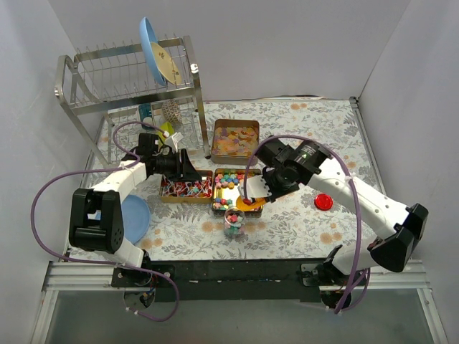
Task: Pack the candies
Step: Place the fake candies in the packing bottle.
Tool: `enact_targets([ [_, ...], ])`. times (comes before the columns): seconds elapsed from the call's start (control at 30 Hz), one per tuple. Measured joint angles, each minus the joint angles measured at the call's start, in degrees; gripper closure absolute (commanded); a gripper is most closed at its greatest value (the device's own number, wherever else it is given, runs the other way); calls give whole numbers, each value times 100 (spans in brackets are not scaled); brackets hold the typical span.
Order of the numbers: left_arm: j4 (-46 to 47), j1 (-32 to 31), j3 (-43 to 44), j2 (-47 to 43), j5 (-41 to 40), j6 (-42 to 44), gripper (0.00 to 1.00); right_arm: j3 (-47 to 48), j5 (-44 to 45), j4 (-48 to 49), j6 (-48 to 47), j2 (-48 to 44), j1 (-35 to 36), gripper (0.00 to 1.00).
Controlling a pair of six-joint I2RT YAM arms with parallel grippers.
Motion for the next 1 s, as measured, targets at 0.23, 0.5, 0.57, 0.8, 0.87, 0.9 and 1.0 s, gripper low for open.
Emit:
enact_targets([
  [0.23, 20, 0, -76, -118, -22, 2, 61, 39, 754, 4, 229, 323, 557, 99],
  [0.5, 35, 0, -76, -125, -87, -2, 61, 79, 1528, 2, 328, 345, 925, 99],
  [0.57, 35, 0, -76, -125, -87, -2, 61, 131, 1657, 0, 334, 369, 997, 99],
  [0.8, 37, 0, -76, -125, -85, -26, 61, 195, 1912, -4, 387, 380, 1178, 99],
  [0.87, 37, 0, -76, -125, -85, -35, 61, 195, 1954, -7, 409, 380, 1213, 99],
  [0.9, 35, 0, -76, -125, -85, -37, 61, 195, 1967, -7, 415, 380, 1222, 99],
  [1.0, 35, 0, -76, -125, -83, -42, 61, 195, 1998, -7, 437, 380, 1239, 99],
])
